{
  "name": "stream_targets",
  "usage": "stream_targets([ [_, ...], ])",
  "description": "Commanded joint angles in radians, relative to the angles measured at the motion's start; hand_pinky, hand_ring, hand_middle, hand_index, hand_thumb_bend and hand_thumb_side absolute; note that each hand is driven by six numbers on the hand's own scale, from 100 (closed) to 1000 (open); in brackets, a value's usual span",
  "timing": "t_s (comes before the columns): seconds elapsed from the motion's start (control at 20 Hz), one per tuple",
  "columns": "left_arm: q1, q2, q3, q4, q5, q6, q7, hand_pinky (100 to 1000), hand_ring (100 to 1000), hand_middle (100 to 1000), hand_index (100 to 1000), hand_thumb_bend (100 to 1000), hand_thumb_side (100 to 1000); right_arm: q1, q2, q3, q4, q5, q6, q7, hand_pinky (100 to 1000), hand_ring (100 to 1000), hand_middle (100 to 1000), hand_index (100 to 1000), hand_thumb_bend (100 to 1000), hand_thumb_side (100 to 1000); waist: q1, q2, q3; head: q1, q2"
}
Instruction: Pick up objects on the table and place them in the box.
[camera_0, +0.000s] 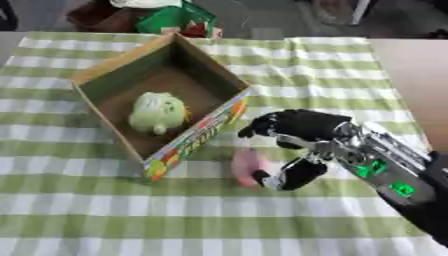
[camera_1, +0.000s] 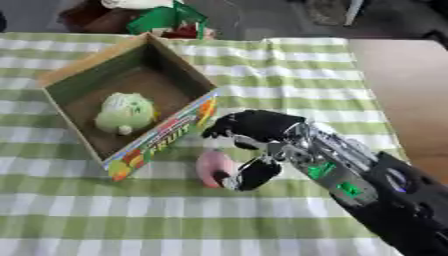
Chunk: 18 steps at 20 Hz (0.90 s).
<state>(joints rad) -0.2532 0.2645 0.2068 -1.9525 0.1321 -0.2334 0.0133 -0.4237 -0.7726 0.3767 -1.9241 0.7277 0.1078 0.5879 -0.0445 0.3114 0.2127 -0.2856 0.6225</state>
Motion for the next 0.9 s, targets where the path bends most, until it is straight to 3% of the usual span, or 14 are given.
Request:
stream_targets([
  [0.05,-0.008,0.016,0.004,-0.016,0.002,-0.002,-0.003,537,615,665,751,100,879,-0.015,-0.014,-0.004,0.007,0.019,-0.008,-0.003,809,913,820,945,234,463,0.002,-0.015,0.002,-0.005,-0.014],
  [0.6,-0.008,0.017,0.005,-0.017,0.003,-0.001,-0.001,537,616,665,751,100,879,-0.016,-0.013,-0.003,0.009,-0.015,-0.009,0.018,809,908,809,940,238,455,0.001,-0.016,0.003,-0.005,-0.018],
  [0.9,-0.007,0.017,0.005,-0.017,0.002,-0.001,-0.001,538,616,665,750,100,879,-0.010,-0.023,-0.010,-0.007,-0.045,-0.007,0.032,803,889,684,837,225,428,0.001,-0.015,0.001,-0.005,-0.019],
])
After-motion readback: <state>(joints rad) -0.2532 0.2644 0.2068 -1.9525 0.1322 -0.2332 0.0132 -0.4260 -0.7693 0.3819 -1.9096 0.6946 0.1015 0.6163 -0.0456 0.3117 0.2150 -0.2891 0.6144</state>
